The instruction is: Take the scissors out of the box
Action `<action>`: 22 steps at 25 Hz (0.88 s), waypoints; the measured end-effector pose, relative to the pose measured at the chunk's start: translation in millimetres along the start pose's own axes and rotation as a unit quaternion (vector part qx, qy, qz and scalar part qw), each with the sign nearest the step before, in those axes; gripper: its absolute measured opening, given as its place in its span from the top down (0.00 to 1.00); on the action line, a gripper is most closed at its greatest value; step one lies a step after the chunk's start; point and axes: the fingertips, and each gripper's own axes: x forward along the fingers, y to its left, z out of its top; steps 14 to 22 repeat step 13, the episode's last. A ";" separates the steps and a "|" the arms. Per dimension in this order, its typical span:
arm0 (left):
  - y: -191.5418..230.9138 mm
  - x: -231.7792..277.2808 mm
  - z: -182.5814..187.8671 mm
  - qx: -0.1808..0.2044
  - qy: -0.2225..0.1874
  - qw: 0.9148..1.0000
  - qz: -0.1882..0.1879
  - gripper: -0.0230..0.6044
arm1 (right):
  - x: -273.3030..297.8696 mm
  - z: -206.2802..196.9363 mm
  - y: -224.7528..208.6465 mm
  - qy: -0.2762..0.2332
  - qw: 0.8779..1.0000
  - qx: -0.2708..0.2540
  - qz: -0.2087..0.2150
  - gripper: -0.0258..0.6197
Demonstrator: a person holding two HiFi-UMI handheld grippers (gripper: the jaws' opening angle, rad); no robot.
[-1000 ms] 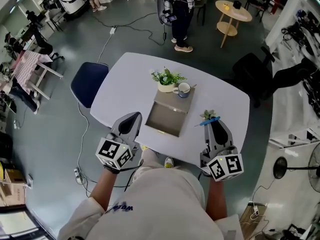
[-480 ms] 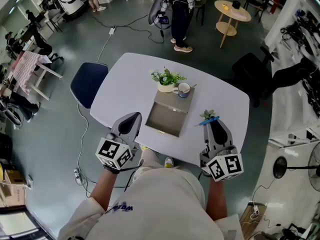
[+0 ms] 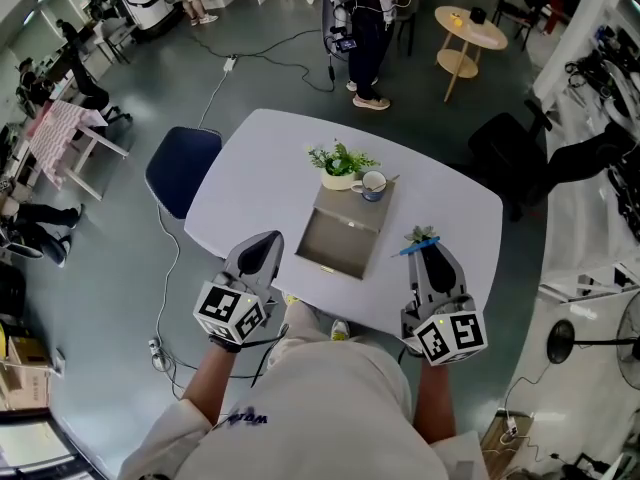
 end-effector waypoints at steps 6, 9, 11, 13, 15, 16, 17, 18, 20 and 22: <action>7.8 -4.7 -1.7 -0.003 0.003 1.000 0.009 0.96 | 8.1 0.9 4.2 0.003 1.000 0.001 0.005 0.84; 11.9 -6.5 -2.9 -0.004 0.004 1.000 0.013 0.96 | 12.2 -1.5 5.8 0.006 1.000 0.000 0.007 0.84; 14.8 -7.0 -5.1 -0.005 0.006 1.000 0.015 0.96 | 15.4 -4.9 6.5 0.009 1.000 0.001 0.008 0.84; 17.9 -7.3 -7.7 -0.007 0.008 1.000 0.017 0.96 | 18.7 -8.6 7.2 0.012 1.000 0.002 0.009 0.84; 17.9 -7.3 -7.7 -0.007 0.008 1.000 0.017 0.96 | 18.7 -8.6 7.2 0.012 1.000 0.002 0.009 0.84; 17.9 -7.3 -7.7 -0.007 0.008 1.000 0.017 0.96 | 18.7 -8.6 7.2 0.012 1.000 0.002 0.009 0.84; 17.9 -7.3 -7.7 -0.007 0.008 1.000 0.017 0.96 | 18.7 -8.6 7.2 0.012 1.000 0.002 0.009 0.84; 17.9 -7.3 -7.7 -0.007 0.008 1.000 0.017 0.96 | 18.7 -8.6 7.2 0.012 1.000 0.002 0.009 0.84; 17.9 -7.3 -7.7 -0.007 0.008 1.000 0.017 0.96 | 18.7 -8.6 7.2 0.012 1.000 0.002 0.009 0.84; 17.9 -7.3 -7.7 -0.007 0.008 1.000 0.017 0.96 | 18.7 -8.6 7.2 0.012 1.000 0.002 0.009 0.84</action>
